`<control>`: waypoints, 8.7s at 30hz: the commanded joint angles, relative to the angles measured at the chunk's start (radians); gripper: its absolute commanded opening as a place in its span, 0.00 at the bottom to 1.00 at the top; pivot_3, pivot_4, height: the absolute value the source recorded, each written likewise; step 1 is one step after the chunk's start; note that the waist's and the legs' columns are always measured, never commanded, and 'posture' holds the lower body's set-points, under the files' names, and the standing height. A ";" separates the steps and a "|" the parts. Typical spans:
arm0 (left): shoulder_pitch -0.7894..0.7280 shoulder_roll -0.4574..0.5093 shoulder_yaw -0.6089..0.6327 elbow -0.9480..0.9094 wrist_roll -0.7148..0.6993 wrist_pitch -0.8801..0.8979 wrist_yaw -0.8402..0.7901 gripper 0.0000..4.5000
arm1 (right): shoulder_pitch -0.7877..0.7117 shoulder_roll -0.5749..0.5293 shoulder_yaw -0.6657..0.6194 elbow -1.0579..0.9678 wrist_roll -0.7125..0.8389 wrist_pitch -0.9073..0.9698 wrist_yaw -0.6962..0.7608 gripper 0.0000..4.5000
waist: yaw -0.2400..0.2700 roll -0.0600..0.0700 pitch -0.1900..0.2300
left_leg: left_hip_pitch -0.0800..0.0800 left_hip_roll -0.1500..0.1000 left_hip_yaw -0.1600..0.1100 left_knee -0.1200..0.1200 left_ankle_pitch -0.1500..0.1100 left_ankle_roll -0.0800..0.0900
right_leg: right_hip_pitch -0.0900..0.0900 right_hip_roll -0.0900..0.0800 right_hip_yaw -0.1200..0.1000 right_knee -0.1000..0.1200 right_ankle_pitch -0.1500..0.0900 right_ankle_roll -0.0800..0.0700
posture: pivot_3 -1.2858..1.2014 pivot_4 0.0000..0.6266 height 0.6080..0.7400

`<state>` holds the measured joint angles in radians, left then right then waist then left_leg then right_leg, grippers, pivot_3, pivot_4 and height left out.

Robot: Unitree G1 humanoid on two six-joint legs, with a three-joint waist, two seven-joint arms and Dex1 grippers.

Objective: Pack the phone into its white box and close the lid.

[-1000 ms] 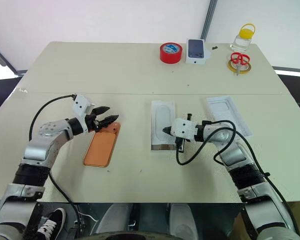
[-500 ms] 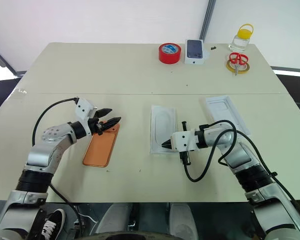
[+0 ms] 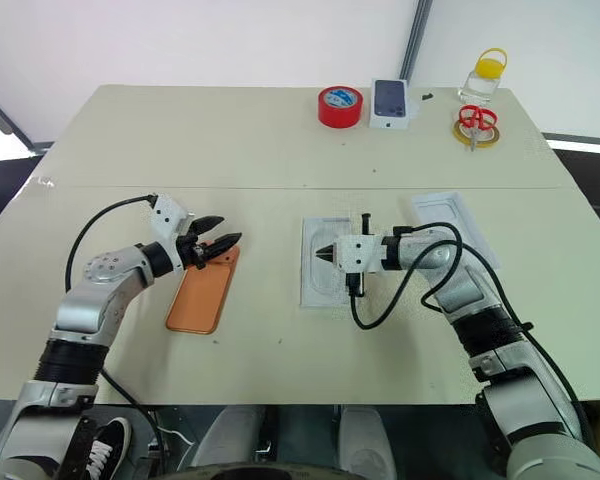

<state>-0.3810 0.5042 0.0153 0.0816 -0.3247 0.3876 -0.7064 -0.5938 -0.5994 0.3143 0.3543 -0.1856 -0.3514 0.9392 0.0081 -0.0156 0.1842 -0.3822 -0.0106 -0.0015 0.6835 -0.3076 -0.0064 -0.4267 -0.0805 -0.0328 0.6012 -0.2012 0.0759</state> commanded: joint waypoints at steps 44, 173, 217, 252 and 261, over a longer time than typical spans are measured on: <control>0.237 0.188 0.192 -0.124 -0.450 0.883 -0.044 0.66 | -0.155 0.408 0.325 -0.192 -0.076 0.780 0.063 0.01 | -0.019 0.012 -0.016 | 0.011 -0.002 -0.001 -0.002 0.000 -0.001 | 0.002 -0.002 0.002 0.012 -0.004 -0.006 | 0.52 0.24 1.00; -0.147 -0.144 0.462 0.016 -0.773 0.978 0.245 0.00 | 0.181 0.156 0.095 -0.407 0.158 0.440 0.033 0.00 | -0.019 -0.008 -0.006 | 0.007 -0.011 -0.006 -0.017 0.005 -0.009 | 0.000 -0.012 -0.002 0.000 -0.008 0.004 | 0.52 0.24 1.00; -0.340 -0.096 0.165 0.157 -0.557 1.063 0.103 0.94 | 0.221 -0.005 -0.093 -0.446 0.311 0.507 0.074 0.92 | -0.022 -0.010 -0.006 | 0.009 -0.009 -0.006 -0.013 0.006 -0.007 | 0.000 -0.008 0.000 0.012 -0.008 0.004 | 0.52 0.24 1.00; -0.160 0.079 -0.023 0.095 -0.061 0.300 0.049 0.00 | 0.119 0.031 -0.055 -0.228 0.167 0.370 -0.001 0.00 | -0.017 -0.010 -0.005 | 0.009 -0.011 -0.005 -0.016 0.007 -0.009 | -0.002 -0.011 0.001 0.011 -0.008 0.003 | 0.52 0.24 1.00; -0.096 0.009 -0.175 0.157 0.090 0.020 -0.087 0.00 | 0.075 0.083 -0.015 -0.135 0.074 0.299 -0.071 0.00 | -0.013 -0.010 -0.005 | 0.009 -0.011 -0.004 -0.015 0.007 -0.007 | -0.001 -0.011 0.000 0.011 -0.008 0.003 | 0.52 0.24 1.00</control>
<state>-0.4816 0.5417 -0.0990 0.2535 -0.2482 0.4013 -0.7485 -0.4969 -0.5274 0.3100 0.2198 -0.1064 -0.0379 0.8837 -0.0052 -0.0252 0.1787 -0.3731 -0.0220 -0.0059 0.6685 -0.3003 -0.0132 -0.4274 -0.0920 -0.0324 0.6121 -0.2090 0.0792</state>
